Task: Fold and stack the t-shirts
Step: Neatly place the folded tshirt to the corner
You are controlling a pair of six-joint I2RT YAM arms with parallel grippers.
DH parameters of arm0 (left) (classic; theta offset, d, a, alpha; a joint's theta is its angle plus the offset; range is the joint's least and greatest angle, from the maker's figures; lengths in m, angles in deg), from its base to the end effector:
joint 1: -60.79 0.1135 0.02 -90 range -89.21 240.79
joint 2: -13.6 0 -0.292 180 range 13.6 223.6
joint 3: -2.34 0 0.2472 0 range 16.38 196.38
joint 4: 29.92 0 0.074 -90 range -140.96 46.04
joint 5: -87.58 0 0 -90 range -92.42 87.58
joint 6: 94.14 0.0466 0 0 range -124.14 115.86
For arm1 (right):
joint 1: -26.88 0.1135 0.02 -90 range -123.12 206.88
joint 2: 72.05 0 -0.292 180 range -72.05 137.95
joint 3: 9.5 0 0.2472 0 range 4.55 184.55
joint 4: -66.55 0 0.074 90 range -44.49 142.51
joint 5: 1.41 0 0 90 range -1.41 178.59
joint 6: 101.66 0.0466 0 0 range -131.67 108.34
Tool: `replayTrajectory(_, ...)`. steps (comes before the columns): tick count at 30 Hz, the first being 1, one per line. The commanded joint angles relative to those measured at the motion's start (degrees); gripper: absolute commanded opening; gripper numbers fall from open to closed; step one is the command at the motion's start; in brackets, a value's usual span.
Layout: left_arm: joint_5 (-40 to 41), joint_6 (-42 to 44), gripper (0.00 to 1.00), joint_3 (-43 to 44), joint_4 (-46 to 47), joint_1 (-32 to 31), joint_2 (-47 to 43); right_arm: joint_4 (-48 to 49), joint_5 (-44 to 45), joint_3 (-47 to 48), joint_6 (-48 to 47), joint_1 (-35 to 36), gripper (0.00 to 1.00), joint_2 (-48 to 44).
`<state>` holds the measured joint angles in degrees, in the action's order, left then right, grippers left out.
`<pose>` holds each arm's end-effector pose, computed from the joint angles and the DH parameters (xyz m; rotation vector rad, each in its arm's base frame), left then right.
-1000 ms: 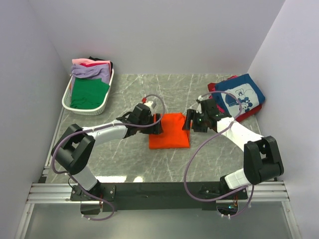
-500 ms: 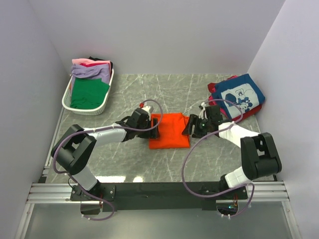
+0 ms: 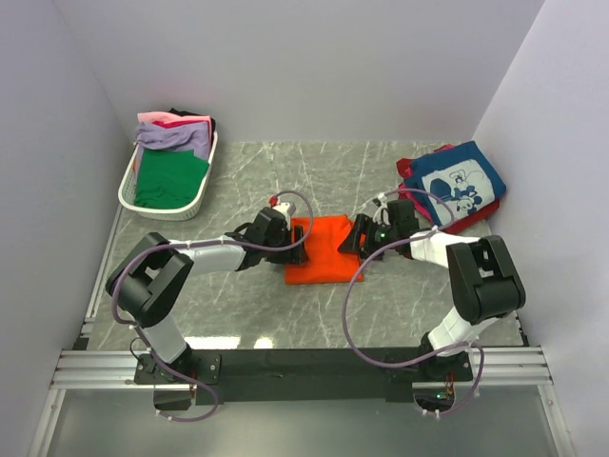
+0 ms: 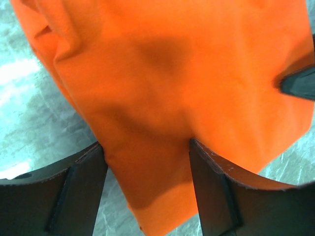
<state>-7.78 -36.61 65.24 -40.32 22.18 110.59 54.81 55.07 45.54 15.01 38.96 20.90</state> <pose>0.2678 -0.2194 0.1804 0.1799 2.4522 -0.6930 0.2910 0.0886 0.1672 0.0428 2.4983 1.0083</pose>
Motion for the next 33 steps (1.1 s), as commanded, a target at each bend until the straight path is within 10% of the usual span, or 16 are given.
replayTrajectory(1, -1.84, -0.49, 0.7, 1.23, 1.63, -0.24, 1.53, 0.59, 2.75, 0.23, 0.39, 2.95, 0.75, 3.29)
replayTrajectory(10, -1.84, -0.49, 0.7, 1.59, 1.72, -0.5, 2.5, -1.85, 8.63, 3.3, 0.31, 6.21, 0.65, 6.37)
replayTrajectory(21, -0.27, 0.12, 0.73, 2.64, -0.91, -0.41, -2.24, -7.75, 12.59, 9.18, -4.17, 6.29, 0.0, 7.07)
replayTrajectory(33, -2.36, 1.18, 0.74, -3.86, -1.0, 5.83, -10.68, -27.34, 24.9, 31.68, -21.92, 3.75, 0.0, 3.64)
